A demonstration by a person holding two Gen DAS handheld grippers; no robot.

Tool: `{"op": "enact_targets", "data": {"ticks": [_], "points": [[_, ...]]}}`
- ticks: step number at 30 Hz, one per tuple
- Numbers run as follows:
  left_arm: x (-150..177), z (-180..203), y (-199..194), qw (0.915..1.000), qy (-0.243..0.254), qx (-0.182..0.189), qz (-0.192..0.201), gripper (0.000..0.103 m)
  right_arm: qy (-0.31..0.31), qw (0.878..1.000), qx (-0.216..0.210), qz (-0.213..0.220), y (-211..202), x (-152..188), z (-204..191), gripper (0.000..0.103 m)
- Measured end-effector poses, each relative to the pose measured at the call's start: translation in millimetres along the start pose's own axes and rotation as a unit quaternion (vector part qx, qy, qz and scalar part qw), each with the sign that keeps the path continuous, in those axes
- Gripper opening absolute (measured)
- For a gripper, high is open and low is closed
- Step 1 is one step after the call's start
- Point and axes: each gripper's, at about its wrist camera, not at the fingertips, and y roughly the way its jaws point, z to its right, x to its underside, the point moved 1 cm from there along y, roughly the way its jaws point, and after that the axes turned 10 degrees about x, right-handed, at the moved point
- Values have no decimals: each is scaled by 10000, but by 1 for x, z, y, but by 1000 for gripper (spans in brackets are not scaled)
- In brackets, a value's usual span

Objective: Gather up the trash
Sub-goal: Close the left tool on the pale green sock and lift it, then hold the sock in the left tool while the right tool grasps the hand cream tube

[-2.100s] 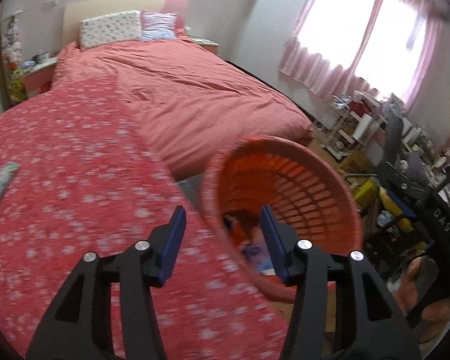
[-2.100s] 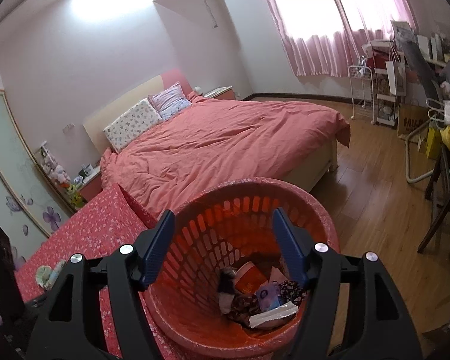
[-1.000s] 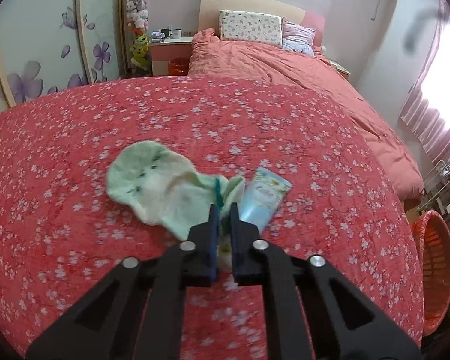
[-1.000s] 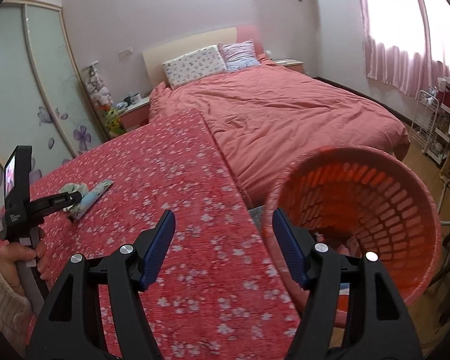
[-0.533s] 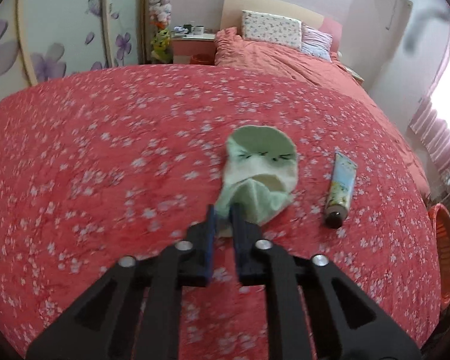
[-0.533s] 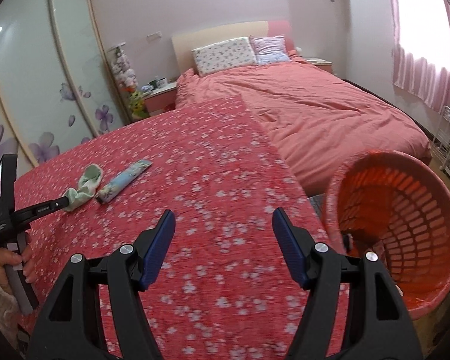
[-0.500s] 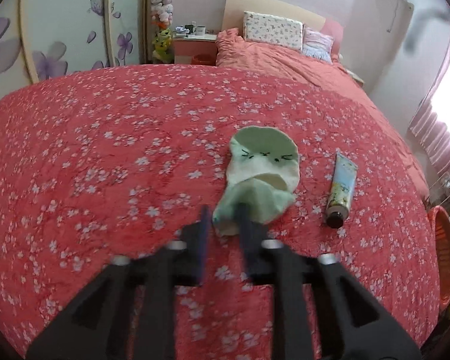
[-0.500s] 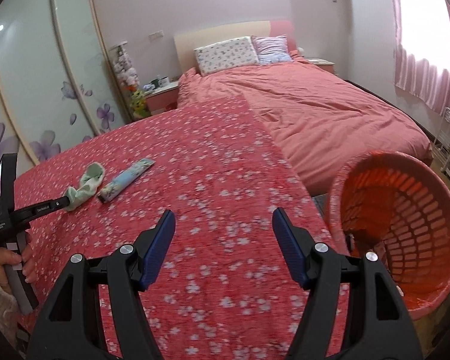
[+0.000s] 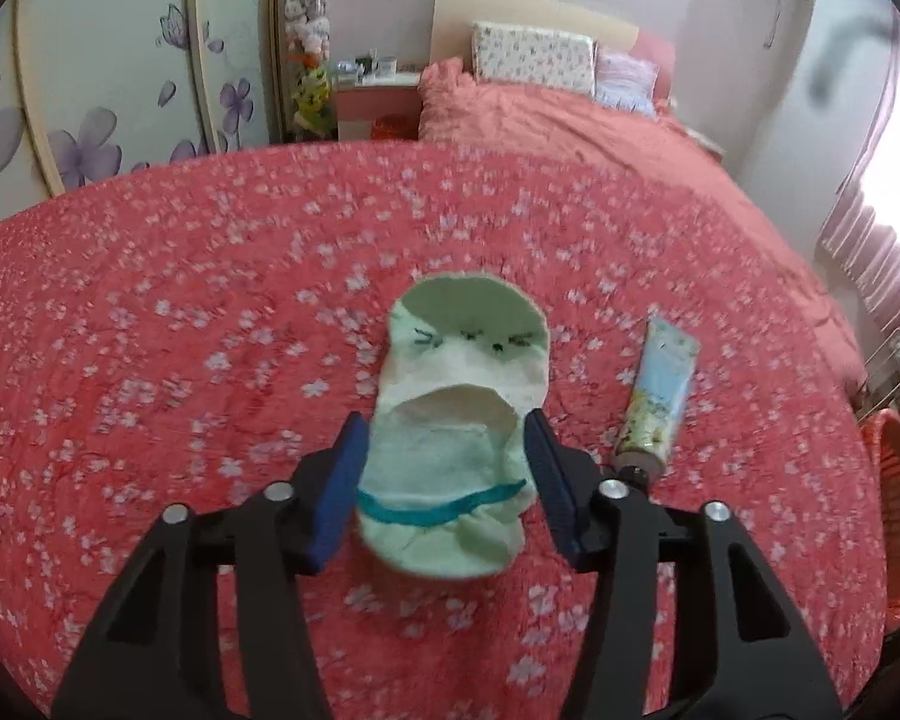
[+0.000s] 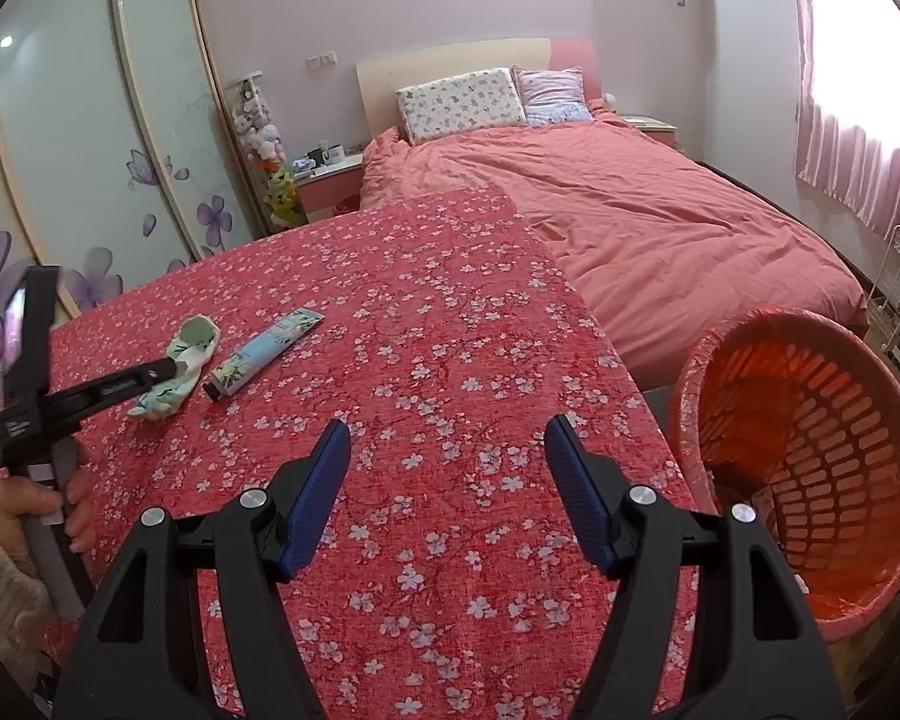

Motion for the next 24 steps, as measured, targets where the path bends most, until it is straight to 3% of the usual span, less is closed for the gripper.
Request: {"op": "enact_targets", "data": {"ticks": [7,10,11,12,20,24], "points": [[3,12,15,9996,177,-194,-84,55,-24,10000,9,-22,1,2,-3,67],[4,12,15,9992,262,-308,-18,31,-41,10000,-10,-31,0,2,-5,67],[4,10,14,9993,261,-283,-20,14,-50,10000,-26,-36,0,2,-7,67],[4,7,13,9993,238,-269,-38,9,-63,10000,-35,-40,1,2,-8,67],[9,-57,-12,9990,-33,-442,-14,7,-230,9995,-228,-63,5,0,-35,67],[12,-71,-17,9992,-148,-360,77,8,-263,9985,-447,-159,16,-5,-59,66]]}}
